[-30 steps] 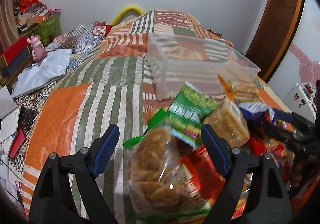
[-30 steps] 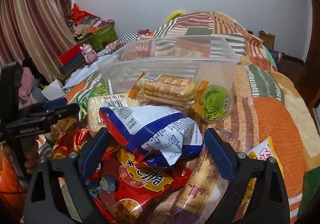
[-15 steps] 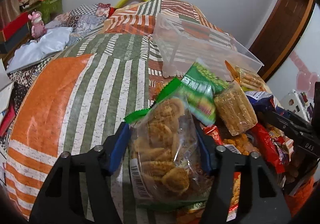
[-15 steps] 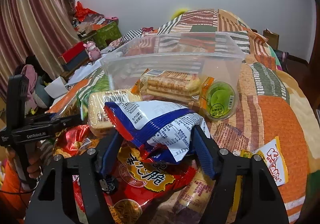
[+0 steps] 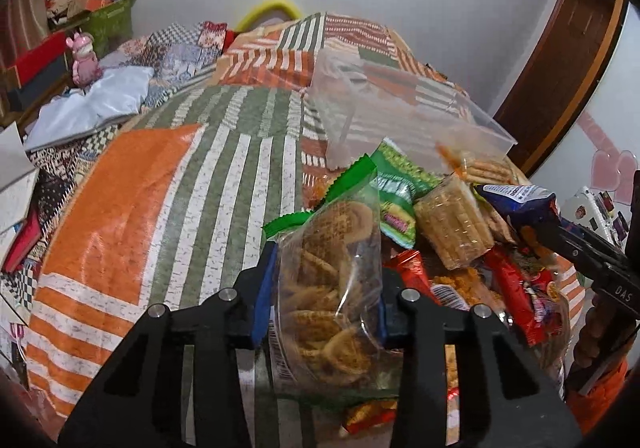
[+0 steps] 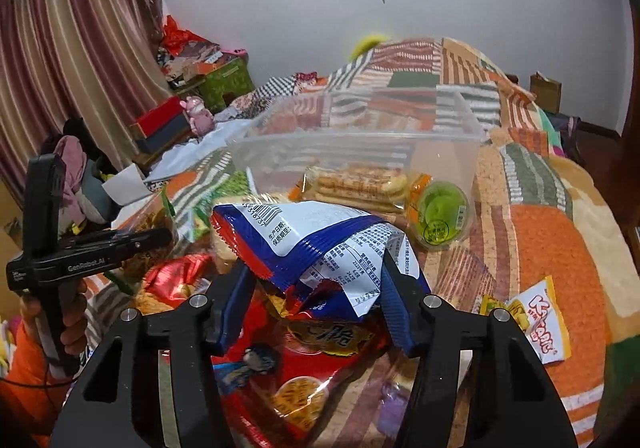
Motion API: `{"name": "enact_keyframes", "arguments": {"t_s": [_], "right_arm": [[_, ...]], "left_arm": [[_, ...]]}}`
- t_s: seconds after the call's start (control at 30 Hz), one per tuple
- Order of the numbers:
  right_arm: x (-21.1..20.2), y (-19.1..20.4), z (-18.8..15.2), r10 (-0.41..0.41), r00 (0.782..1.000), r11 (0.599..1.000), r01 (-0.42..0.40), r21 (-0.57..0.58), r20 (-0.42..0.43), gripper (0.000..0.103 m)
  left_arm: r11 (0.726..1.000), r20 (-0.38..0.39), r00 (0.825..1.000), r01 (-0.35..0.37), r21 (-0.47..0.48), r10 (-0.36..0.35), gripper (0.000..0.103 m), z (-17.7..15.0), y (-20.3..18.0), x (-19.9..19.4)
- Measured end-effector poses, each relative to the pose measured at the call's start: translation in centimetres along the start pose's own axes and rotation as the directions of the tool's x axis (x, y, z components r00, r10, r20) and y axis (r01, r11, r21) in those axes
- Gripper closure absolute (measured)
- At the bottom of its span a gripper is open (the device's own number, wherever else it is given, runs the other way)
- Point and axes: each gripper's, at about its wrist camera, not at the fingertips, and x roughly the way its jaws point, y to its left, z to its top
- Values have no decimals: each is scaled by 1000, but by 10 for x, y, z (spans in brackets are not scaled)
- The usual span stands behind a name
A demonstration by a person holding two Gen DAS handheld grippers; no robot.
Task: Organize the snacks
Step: 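Grasp the clear biscuit bag with left tool while right tool grasps blue-white chip bag, then carry both bags into the clear box and open both tools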
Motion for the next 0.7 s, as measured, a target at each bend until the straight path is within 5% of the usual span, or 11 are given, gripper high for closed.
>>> {"name": "enact_keyframes", "arguments": {"t_s": [0.7], "right_arm": [[-34,-5,61,-78,979,996,86,-38,187,48]], "left_arm": [[993,206,975,65,94,-83,64,80,-45,-43]]}}
